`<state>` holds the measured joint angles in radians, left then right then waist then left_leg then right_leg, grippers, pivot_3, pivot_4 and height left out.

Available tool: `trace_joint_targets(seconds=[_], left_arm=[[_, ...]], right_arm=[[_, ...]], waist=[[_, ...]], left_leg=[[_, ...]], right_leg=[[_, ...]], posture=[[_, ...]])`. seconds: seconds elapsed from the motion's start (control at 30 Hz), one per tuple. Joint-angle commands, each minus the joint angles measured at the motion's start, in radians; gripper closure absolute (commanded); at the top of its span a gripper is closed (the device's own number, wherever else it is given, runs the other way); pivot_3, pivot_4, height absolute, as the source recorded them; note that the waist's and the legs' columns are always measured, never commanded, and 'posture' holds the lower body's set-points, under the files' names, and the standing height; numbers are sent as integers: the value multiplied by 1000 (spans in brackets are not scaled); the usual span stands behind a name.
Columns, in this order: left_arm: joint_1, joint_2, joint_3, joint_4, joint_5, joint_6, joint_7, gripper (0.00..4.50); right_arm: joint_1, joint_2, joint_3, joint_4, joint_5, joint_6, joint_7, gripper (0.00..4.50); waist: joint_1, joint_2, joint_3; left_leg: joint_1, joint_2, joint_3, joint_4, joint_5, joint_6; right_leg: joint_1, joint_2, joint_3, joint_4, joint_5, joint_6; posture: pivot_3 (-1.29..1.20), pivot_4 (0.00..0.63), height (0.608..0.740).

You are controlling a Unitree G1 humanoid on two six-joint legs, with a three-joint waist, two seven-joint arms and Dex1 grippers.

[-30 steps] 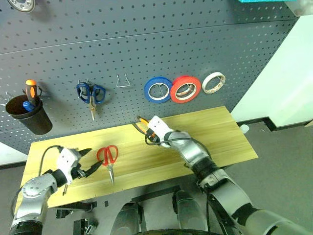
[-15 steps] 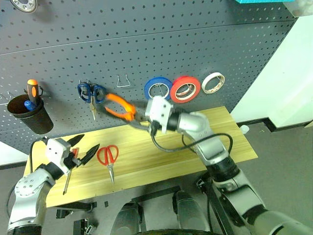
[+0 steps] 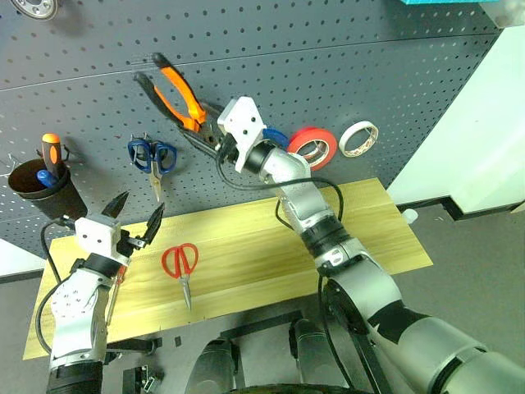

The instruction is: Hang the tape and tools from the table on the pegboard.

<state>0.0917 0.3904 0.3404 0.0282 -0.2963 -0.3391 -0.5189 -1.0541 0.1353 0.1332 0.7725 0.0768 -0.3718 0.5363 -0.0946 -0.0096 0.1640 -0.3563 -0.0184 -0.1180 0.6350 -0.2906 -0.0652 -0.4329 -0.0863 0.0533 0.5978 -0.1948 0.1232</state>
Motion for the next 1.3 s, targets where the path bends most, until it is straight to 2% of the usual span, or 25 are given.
trace_joint_targets(seconds=[0.03, 0.43, 0.8, 1.07, 1.3], left_arm=[[21, -1, 45, -44, -40, -46, 2, 641], [79, -13, 44, -130, -62, -24, 28, 641], [150, -30, 26, -217, -87, 18, 18, 641], [197, -48, 22, -245, -94, 21, 6, 641], [217, -51, 29, -241, -102, 14, -12, 641]], right_arm=[[-83, 33, -50, 69, 29, -97, -29, 2288], [-163, 76, -162, 304, 73, -254, -10, 2288], [-201, 81, -222, 406, 65, -344, -28, 2288], [-193, 98, -231, 438, 49, -373, -44, 2288], [-172, 97, -209, 472, -20, -400, -141, 2288]], waist=[[1, 0, 0], [30, 1, 15], [35, 1, 40], [51, 2, 43], [53, 0, 54]], left_leg=[[0, 0, 0, -1, 0, 0], [0, 0, 0, -3, 0, 0], [-1, 0, 0, -4, 0, 0], [-1, 0, 0, -4, 0, 0], [-1, 0, 0, -4, 0, 0]], right_leg=[[0, 0, 0, 0, 0, 0], [-1, 0, 0, 0, -1, -1], [-3, 0, 0, 0, -1, -2], [-3, 1, 0, 0, -3, -5], [-3, 1, 0, 1, -4, -6]], posture=[[29, 131, 740], [95, 181, 740], [132, 207, 740], [153, 216, 740], [160, 224, 740]])
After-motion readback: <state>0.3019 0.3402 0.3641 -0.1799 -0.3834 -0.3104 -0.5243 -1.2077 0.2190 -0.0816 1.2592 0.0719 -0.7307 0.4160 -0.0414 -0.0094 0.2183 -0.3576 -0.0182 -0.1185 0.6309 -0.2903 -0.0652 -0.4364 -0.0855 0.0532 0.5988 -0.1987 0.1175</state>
